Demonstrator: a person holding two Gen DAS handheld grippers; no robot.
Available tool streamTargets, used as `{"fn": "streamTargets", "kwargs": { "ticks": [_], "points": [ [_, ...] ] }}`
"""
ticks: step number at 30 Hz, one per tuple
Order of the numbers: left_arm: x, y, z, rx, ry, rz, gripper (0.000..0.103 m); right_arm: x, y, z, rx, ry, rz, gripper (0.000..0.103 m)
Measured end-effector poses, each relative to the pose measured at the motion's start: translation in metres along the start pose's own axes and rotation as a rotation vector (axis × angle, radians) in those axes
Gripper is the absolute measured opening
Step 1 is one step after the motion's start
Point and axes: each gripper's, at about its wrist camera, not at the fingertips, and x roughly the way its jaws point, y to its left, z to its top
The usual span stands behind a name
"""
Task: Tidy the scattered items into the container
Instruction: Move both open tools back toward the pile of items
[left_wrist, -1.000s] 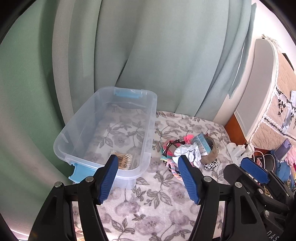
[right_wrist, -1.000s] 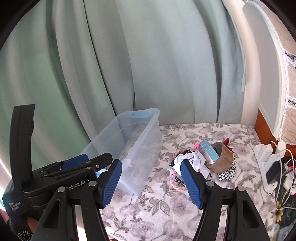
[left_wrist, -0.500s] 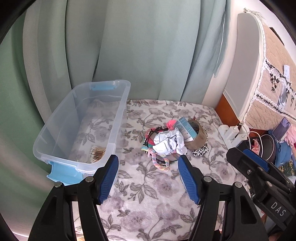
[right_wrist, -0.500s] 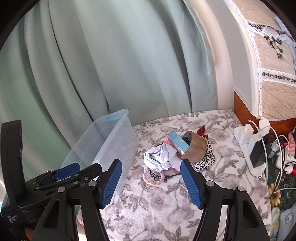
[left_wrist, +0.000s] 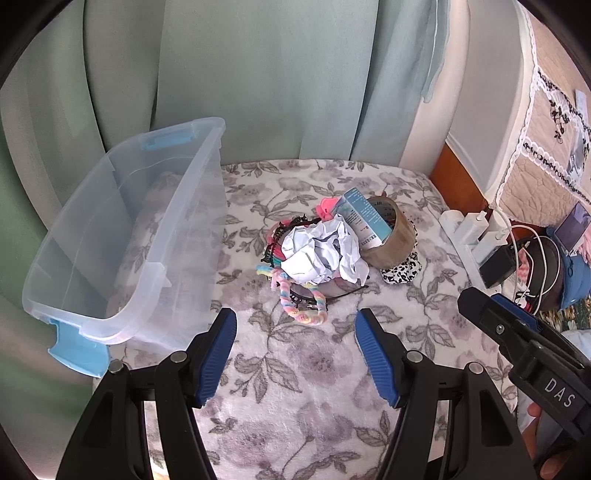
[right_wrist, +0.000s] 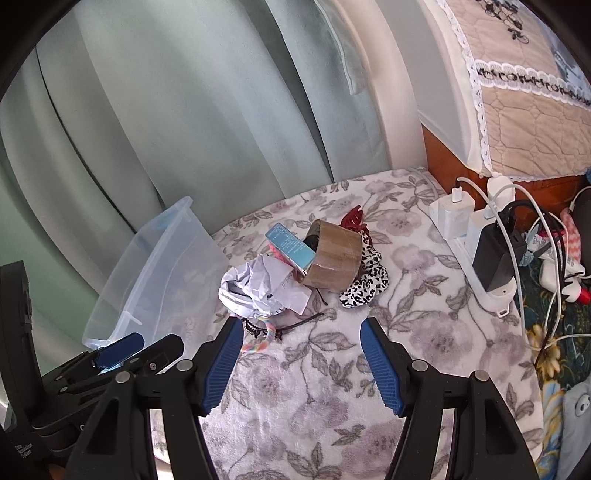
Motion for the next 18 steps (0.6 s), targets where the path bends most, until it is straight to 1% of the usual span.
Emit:
{"fn": "streamTargets", "kwargs": {
  "ticks": [10,18],
  "points": [
    [0.043,-0.003,0.016,0.011,0.043,0.013,0.068,0.038,-0.018,-0.002,0.034,0.085,-0.028,0.07],
    [0.073,-0.001,0.027,0.006,0.063,0.013,0.068,0.065,-0.025,0.005,0.032,0.124,-0.046,0.07]
  ]
}}
